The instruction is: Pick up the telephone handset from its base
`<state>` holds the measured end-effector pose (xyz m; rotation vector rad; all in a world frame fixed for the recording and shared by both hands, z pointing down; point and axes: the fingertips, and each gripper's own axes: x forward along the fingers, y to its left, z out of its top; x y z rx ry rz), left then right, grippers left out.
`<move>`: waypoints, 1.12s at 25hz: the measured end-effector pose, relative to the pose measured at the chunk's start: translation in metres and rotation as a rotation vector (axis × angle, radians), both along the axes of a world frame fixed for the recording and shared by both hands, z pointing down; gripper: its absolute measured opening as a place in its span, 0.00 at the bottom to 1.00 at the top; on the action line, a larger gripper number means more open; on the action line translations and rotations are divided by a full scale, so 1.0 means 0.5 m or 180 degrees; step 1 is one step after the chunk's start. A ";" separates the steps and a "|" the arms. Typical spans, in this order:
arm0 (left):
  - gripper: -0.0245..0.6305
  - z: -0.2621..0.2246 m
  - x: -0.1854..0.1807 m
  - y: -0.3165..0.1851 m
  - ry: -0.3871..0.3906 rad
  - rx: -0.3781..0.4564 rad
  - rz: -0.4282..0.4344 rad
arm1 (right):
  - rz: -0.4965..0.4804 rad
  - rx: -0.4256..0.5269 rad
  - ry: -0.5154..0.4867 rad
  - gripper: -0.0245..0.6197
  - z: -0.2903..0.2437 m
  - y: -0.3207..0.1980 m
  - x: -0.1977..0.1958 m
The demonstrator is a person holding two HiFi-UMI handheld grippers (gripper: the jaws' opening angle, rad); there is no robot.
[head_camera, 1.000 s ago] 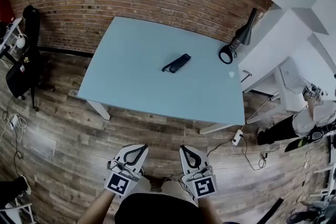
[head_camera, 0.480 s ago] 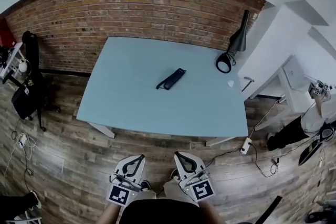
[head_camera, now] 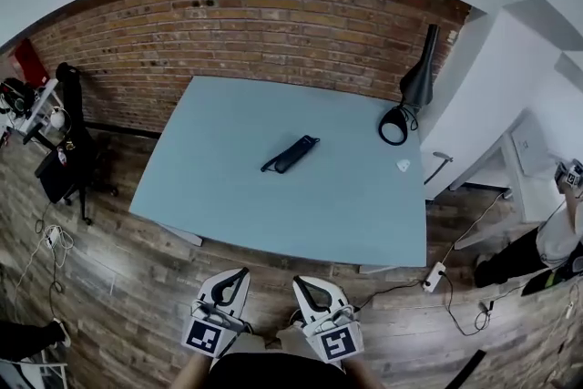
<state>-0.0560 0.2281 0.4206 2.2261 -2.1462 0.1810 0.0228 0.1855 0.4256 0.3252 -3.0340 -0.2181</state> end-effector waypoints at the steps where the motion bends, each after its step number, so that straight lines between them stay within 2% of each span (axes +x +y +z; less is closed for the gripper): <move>1: 0.05 0.001 0.008 -0.011 0.0001 -0.0010 -0.0033 | -0.0038 -0.0015 -0.0025 0.07 0.003 -0.006 0.009; 5: 0.05 0.001 0.044 -0.050 -0.0043 -0.0022 -0.0057 | -0.0048 -0.0046 -0.0022 0.07 0.025 -0.047 0.045; 10: 0.05 0.010 0.086 -0.084 -0.0083 -0.0183 0.0026 | 0.0089 -0.0087 -0.0094 0.07 0.017 -0.088 0.086; 16: 0.05 -0.005 0.112 -0.139 -0.0290 -0.0115 0.0104 | 0.0106 0.0016 -0.0145 0.07 0.012 -0.121 0.102; 22: 0.05 -0.013 0.093 -0.184 -0.0230 -0.0019 0.0040 | 0.0116 0.0099 -0.0160 0.07 -0.004 -0.153 0.099; 28: 0.05 0.001 0.042 -0.210 -0.0129 0.0003 -0.0015 | 0.0103 0.0106 0.0143 0.07 0.020 -0.177 0.071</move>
